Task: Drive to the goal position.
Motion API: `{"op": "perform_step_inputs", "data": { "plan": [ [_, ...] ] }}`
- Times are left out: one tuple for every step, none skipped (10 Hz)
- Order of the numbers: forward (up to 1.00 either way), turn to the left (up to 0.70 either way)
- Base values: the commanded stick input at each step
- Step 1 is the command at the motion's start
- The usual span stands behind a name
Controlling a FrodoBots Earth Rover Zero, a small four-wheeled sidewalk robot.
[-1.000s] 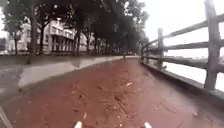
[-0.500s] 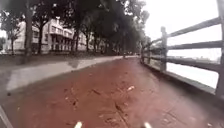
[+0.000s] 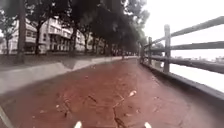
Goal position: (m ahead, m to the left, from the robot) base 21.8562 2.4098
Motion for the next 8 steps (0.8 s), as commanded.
{"op": "perform_step_inputs", "data": {
  "plan": [
    [0.5, 0.0],
    [0.5, 0.0],
    [0.5, 0.0],
    [0.5, 0.0],
    [0.5, 0.0],
    [0.5, 0.0],
    [0.5, 0.0],
    [0.5, 0.0]
  ]
}}
